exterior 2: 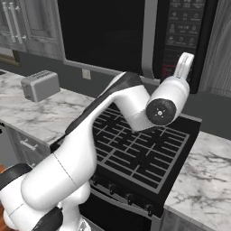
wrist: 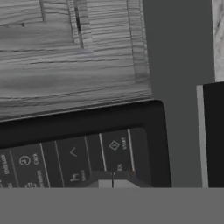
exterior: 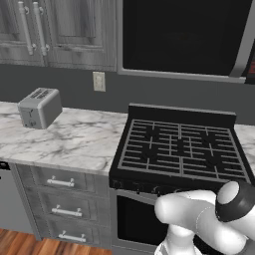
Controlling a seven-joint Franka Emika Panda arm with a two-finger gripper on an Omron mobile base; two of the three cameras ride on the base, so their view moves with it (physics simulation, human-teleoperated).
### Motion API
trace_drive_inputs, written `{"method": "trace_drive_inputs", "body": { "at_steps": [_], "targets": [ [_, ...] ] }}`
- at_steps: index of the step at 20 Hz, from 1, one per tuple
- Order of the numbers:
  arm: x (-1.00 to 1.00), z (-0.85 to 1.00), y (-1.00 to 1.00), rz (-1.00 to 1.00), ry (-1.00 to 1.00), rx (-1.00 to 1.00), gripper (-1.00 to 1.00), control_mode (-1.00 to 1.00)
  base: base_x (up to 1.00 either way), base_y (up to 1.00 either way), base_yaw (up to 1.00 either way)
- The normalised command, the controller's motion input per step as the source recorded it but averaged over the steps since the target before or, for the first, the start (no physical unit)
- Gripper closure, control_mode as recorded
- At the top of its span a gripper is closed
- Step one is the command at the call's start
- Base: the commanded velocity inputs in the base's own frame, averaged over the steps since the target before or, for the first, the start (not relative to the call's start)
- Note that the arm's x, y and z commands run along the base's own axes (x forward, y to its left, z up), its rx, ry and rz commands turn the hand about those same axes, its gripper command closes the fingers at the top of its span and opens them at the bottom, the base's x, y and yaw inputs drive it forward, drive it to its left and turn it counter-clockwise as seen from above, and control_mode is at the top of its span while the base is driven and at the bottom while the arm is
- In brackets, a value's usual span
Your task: Place the bowl containing the steak and broccoli in the microwave. Close the microwave door and press the start button to microwave the meal.
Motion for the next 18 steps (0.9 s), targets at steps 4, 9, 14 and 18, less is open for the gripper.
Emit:
{"method": "trace_drive_inputs", "body": {
  "at_steps": [4, 9, 14, 18],
  "targets": [
    [0.15, 0.00, 0.04, 0.00, 0.00, 0.01, 1.00, -1.00, 0.00, 0.00, 0.00],
    [0.23, -0.05, 0.04, 0.00, 0.00, 0.00, 1.00, -1.00, 0.00, 0.00, 0.00],
    [0.32, -0.12, 0.00, 0.00, 0.00, 0.03, 1.00, -1.00, 0.00, 0.00, 0.00],
    [0.33, -0.14, -0.08, 0.00, 0.00, 0.06, 1.00, -1.00, 0.00, 0.00, 0.00]
  ]
}}
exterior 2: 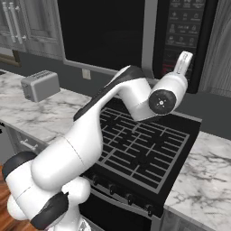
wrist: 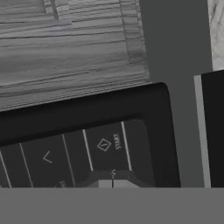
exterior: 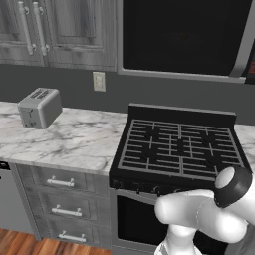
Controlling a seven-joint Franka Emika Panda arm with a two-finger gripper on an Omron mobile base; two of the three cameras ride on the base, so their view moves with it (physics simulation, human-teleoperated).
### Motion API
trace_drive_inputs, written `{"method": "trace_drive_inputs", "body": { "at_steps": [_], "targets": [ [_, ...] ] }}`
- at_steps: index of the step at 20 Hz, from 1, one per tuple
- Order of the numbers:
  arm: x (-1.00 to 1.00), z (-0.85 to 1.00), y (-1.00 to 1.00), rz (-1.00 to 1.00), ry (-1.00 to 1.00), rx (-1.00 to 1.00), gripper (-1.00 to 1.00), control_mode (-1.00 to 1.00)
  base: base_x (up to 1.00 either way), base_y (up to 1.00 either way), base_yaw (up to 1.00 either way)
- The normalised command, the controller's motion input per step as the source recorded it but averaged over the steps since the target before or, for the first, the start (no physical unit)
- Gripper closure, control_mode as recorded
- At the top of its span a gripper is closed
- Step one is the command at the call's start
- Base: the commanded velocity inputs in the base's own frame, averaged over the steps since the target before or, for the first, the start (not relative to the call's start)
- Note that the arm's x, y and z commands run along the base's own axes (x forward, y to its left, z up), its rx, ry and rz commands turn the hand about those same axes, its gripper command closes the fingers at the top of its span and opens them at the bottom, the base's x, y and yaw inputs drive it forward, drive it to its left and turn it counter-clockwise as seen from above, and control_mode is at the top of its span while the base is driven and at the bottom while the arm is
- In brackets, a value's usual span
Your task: Place the bowl containing the steak and broccoli in the microwave. Close the microwave door and press the start button to microwave the meal.
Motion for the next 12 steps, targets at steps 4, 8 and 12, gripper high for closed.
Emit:
{"method": "trace_drive_inputs", "body": {
  "at_steps": [4, 8, 12],
  "targets": [
    [0.29, -0.09, -0.19, 0.00, 0.00, 0.07, 1.00, -1.00, 0.00, 0.00, 0.00],
    [0.21, 0.00, -0.23, 0.00, 0.00, 0.08, 1.00, -1.00, 0.00, 0.00, 0.00],
    [0.20, 0.00, -0.21, 0.00, 0.00, 0.08, 1.00, -1.00, 0.00, 0.00, 0.00]
  ]
}}
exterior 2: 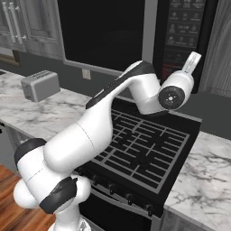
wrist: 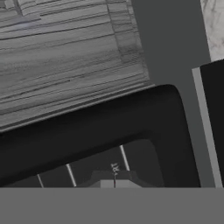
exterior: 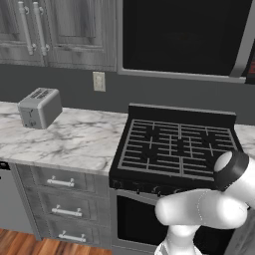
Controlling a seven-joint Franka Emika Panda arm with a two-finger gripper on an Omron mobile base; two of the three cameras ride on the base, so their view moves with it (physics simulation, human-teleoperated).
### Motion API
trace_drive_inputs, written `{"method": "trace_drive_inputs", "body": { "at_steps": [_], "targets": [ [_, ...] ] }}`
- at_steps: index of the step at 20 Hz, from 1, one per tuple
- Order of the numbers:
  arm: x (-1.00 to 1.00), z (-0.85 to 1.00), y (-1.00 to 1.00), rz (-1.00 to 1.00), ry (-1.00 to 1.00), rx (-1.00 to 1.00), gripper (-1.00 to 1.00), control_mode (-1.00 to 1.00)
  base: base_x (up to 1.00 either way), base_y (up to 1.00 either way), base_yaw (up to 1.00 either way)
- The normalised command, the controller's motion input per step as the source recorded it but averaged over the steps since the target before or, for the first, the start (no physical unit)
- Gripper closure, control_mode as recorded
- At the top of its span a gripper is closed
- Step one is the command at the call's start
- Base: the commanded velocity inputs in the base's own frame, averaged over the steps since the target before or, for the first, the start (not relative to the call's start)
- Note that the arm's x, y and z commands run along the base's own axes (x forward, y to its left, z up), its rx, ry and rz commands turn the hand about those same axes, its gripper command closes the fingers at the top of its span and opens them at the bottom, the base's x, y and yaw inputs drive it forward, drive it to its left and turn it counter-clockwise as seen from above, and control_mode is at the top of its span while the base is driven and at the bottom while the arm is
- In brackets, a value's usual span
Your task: Place the bowl containing the steak and broccoli in the microwave. Close the microwave door and press the start button to microwave the meal.
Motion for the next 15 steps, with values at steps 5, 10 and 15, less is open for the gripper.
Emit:
{"method": "trace_drive_inputs", "body": {
  "at_steps": [5, 10, 15],
  "targets": [
    [0.31, -0.06, -0.21, 0.00, 0.00, 0.08, 1.00, -1.00, 0.00, 0.00, 0.00],
    [0.54, -0.16, -0.04, 0.04, 0.01, 0.06, 1.00, -1.00, 0.00, 0.00, 0.00],
    [0.75, -0.27, -0.10, 0.17, 0.09, 0.04, 1.00, -1.00, 0.00, 0.00, 0.00]
  ]
}}
